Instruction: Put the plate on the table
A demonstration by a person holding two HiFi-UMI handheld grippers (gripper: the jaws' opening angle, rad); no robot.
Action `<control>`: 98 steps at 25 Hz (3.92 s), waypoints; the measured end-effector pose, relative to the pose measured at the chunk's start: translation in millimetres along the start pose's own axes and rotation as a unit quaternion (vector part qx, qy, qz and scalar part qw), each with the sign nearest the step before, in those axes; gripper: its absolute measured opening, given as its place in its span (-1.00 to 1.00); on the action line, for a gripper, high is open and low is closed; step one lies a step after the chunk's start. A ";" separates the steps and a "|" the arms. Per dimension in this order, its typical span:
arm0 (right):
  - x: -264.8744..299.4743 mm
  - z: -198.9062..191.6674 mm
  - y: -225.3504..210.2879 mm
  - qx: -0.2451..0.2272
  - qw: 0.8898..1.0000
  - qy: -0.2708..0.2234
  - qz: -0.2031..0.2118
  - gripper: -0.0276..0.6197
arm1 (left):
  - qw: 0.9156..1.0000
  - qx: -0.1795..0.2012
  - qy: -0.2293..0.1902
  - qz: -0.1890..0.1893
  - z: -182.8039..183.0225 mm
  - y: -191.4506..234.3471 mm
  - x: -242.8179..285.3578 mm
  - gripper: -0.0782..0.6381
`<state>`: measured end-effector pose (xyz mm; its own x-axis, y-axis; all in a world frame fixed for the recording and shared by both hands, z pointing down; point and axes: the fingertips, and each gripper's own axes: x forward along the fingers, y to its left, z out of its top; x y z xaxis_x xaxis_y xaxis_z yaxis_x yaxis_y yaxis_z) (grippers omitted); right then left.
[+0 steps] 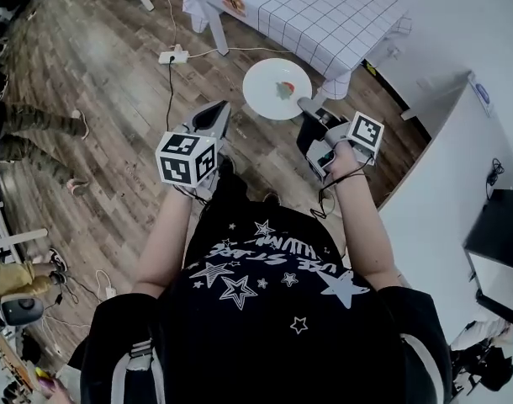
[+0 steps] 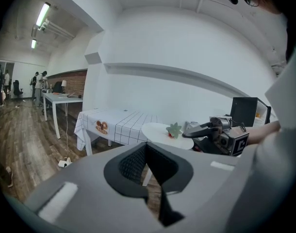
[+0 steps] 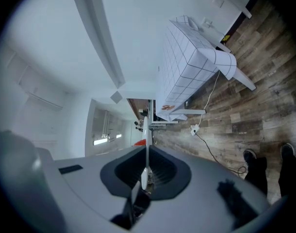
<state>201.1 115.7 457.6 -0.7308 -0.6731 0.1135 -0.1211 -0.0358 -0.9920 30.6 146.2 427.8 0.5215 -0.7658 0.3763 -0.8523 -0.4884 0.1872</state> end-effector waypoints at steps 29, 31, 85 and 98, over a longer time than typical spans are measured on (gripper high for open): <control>178.5 59.8 30.6 -0.020 0.999 -0.023 -0.026 -0.84 | 0.999 -0.029 -0.010 -0.036 64.4 174.5 80.0 -0.76; 192.2 60.6 33.3 -0.020 0.999 -0.027 -0.026 -0.84 | 0.999 -0.027 -0.009 -0.037 68.0 189.3 82.3 -0.76; 441.2 270.1 4.2 0.002 0.997 0.080 -0.007 -0.84 | 0.997 -0.051 0.013 0.054 153.2 333.1 278.1 -0.76; 469.7 277.8 -1.1 0.000 0.998 0.066 -0.022 -0.84 | 0.997 -0.058 0.023 0.039 147.0 368.8 295.6 -0.76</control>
<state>44.6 -405.6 496.6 -0.8065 -0.5681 0.1635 -0.1556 -0.0628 -0.9858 -123.6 -321.7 474.7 0.4526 -0.7785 0.4348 -0.8909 -0.3742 0.2575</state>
